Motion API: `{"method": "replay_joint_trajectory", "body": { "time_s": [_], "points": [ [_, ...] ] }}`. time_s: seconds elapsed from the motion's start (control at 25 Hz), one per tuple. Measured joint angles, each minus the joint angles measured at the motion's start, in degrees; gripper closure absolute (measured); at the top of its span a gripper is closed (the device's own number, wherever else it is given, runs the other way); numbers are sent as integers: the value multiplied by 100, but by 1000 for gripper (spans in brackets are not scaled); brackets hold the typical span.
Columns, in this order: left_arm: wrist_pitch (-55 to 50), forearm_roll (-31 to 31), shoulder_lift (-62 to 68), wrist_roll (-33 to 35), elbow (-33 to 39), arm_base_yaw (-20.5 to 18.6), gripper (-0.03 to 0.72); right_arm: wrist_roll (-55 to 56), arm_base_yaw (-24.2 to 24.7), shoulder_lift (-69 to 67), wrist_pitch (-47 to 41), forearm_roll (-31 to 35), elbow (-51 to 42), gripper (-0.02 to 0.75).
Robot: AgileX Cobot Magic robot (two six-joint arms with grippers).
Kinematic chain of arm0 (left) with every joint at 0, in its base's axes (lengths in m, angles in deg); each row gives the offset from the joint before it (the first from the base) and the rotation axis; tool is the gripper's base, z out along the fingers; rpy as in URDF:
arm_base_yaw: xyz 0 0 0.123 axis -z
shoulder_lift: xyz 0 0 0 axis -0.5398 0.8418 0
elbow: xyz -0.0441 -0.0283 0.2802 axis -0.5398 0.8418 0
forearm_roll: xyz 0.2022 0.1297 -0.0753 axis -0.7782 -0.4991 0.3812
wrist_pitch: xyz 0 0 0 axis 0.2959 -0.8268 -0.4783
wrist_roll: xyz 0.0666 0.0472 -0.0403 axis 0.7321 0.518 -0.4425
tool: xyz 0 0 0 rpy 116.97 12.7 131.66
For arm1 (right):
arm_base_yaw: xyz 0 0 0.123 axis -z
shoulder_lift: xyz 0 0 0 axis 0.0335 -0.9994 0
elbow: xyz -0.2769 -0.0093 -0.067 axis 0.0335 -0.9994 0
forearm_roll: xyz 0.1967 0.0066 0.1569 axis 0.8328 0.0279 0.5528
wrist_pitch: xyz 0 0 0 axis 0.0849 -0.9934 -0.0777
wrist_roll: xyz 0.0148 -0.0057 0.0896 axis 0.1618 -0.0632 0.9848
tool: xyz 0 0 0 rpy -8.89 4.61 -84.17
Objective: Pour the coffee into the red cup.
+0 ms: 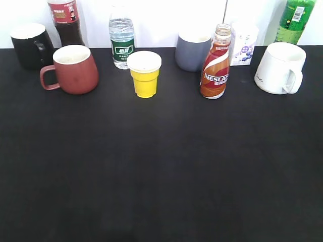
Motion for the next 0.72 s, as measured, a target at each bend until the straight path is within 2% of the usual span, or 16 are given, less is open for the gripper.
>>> {"method": "replay_joint_trajectory", "body": {
  "time_s": [0.6,0.72],
  "points": [
    [15,8,0,0,-7,0,103,0,0,0,0,0,0,160],
    [864,259,0,0,-95,0,127,0,0,0,0,0,0,160]
  ]
}}
